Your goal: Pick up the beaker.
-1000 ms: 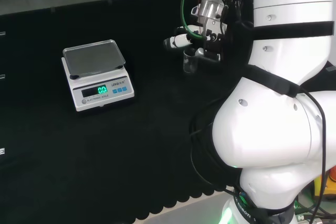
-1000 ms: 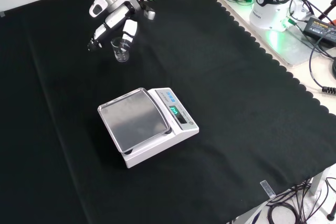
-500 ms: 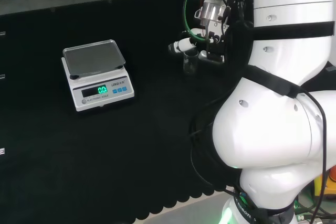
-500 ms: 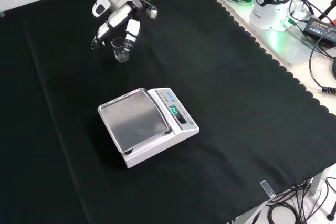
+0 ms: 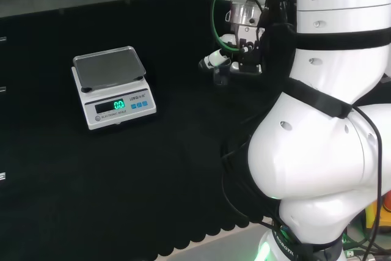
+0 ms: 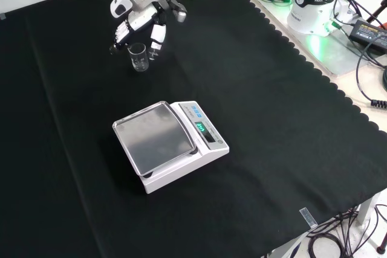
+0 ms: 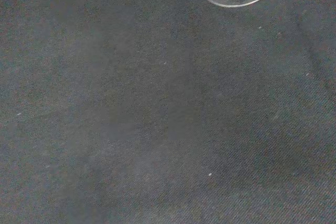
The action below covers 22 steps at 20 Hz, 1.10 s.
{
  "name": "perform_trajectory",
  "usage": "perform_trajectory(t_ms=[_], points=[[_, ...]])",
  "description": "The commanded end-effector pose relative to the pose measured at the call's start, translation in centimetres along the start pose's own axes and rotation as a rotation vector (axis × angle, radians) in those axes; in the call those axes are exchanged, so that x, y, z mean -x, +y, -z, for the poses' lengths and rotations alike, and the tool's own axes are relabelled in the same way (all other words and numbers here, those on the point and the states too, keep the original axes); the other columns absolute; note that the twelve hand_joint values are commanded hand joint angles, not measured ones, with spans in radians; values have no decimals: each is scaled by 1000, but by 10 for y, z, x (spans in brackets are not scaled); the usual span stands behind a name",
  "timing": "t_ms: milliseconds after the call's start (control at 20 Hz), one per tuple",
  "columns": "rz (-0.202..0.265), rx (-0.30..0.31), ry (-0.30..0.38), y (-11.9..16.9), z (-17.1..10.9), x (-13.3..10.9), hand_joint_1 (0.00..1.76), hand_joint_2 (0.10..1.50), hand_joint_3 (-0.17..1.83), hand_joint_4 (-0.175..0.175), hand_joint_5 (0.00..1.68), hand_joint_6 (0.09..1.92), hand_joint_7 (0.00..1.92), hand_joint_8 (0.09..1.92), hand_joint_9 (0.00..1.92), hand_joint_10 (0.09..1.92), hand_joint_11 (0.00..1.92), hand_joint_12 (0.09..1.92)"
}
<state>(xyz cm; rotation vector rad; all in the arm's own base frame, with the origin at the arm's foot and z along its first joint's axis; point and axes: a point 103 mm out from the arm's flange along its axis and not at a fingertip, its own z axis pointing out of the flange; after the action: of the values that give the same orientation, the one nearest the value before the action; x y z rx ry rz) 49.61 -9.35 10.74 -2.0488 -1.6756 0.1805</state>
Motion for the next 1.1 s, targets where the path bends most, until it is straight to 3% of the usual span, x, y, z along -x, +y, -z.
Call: perform_trajectory(t_ms=[50,400,700,1000,1100], points=[[-39,19,-55,2,-2,-2,577,930,-147,-44,202,87,134,785,136,849,224,1425],[-69,-9,-71,8,-10,0,616,936,-174,-54,241,87,173,815,260,833,344,1375],[-68,27,-90,9,-9,-1,723,950,-175,-68,373,87,310,841,519,754,546,1277],[-57,52,-96,9,-7,-2,943,1012,-175,-118,510,184,512,880,971,558,1104,902],[-55,51,-95,10,-7,-2,992,1040,-175,-139,562,360,580,880,1087,478,1222,807]])
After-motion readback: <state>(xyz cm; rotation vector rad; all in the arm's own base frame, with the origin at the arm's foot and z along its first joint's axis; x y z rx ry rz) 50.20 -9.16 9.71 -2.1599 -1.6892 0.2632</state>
